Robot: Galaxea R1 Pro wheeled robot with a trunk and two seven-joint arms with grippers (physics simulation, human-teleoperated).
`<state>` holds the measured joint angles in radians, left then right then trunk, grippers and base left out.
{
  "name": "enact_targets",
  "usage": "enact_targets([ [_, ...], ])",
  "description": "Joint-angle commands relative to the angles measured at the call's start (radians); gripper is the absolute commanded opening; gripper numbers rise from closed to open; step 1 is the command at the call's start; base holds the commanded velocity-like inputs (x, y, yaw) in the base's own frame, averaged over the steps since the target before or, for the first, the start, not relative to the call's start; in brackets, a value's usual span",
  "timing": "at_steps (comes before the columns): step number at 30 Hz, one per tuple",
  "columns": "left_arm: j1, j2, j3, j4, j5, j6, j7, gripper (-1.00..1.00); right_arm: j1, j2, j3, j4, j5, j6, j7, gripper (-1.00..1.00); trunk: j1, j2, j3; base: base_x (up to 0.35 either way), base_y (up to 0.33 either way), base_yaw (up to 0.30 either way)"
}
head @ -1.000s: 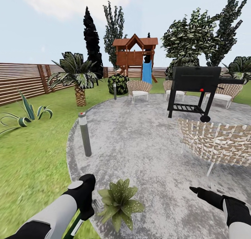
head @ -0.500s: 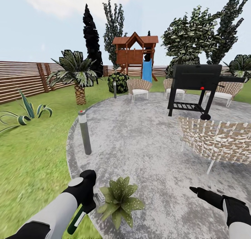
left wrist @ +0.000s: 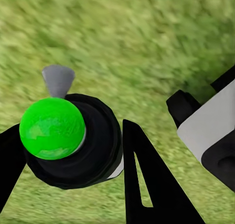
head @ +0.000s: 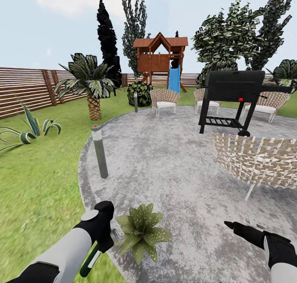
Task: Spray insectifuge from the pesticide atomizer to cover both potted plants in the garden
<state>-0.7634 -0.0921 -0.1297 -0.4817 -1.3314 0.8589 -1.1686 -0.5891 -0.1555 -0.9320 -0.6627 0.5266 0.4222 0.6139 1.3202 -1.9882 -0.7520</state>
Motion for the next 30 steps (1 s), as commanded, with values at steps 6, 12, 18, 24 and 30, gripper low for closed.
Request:
enact_targets([
  [6, 0.000, 0.000, -0.002, -0.002, -0.008, 0.006, -0.009, -1.00, -0.001, 0.001, -0.005, -0.002, 0.009, 0.003, 0.009, 1.00, 0.023, -0.043, -0.029, 0.000, 0.000, 0.000],
  [12, 0.000, 0.000, -0.002, -0.002, -0.008, 0.006, -0.008, -1.00, -0.001, 0.001, -0.005, -0.002, 0.009, 0.003, 0.008, 1.00, 0.046, -0.085, -0.056, 0.000, 0.000, 0.000],
  [18, 0.000, 0.000, -0.002, -0.002, -0.008, 0.006, -0.008, -1.00, -0.001, -0.001, -0.006, -0.002, 0.009, 0.003, 0.008, 1.00, 0.069, -0.127, -0.077, 0.000, 0.000, 0.000],
  [24, 0.000, -0.004, -0.001, -0.009, -0.008, 0.005, -0.007, -1.00, -0.001, -0.004, -0.007, -0.002, 0.009, 0.003, 0.006, 1.00, 0.084, -0.155, -0.092, 0.000, 0.000, 0.000],
  [30, 0.000, -0.006, -0.002, -0.077, -0.008, 0.006, -0.009, -1.00, -0.001, -0.004, -0.007, -0.002, 0.009, 0.003, 0.006, 1.00, 0.084, -0.155, -0.099, 0.000, 0.000, 0.000],
])
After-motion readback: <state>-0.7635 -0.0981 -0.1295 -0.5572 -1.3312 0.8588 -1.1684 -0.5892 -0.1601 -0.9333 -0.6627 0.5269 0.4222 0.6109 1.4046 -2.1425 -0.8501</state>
